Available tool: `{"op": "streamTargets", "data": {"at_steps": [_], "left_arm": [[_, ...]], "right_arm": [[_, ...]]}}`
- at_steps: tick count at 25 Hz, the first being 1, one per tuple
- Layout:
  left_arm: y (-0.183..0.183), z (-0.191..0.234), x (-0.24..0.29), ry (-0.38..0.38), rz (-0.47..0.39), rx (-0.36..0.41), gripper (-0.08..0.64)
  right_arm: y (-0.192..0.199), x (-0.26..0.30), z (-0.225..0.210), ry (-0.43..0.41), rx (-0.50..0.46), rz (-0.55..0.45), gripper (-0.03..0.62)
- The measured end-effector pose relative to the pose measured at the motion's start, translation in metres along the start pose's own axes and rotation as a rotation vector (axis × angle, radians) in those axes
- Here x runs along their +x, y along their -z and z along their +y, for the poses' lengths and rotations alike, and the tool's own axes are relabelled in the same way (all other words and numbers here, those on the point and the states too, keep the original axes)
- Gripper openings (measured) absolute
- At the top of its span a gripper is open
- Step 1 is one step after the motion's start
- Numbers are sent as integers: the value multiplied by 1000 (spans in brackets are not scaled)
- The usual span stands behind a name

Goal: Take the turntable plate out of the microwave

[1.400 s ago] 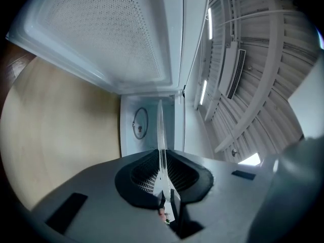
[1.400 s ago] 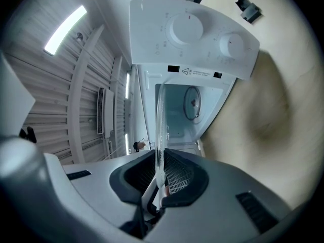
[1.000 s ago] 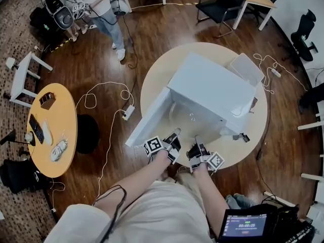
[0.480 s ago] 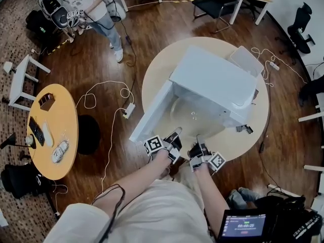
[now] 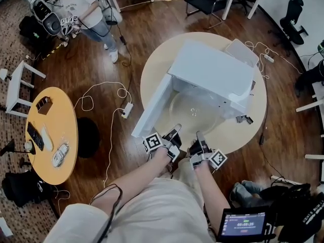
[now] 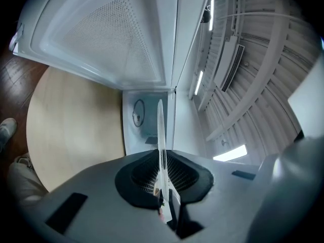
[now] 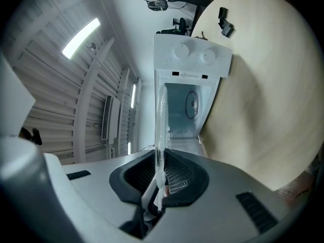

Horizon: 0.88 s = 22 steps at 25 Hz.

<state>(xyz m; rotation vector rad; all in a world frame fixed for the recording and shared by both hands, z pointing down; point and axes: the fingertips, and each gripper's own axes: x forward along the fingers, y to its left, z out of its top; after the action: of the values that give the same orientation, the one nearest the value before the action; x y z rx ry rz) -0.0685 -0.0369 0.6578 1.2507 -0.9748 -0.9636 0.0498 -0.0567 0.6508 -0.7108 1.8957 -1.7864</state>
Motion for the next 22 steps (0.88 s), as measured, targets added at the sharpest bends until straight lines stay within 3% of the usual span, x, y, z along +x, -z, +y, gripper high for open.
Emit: {"op": "streamTargets", "data": {"at_steps": [22], "left_arm": [[16, -14, -12, 16, 84, -22, 31]], "right_arm": [[8, -21, 15, -8, -23, -20, 37]]}}
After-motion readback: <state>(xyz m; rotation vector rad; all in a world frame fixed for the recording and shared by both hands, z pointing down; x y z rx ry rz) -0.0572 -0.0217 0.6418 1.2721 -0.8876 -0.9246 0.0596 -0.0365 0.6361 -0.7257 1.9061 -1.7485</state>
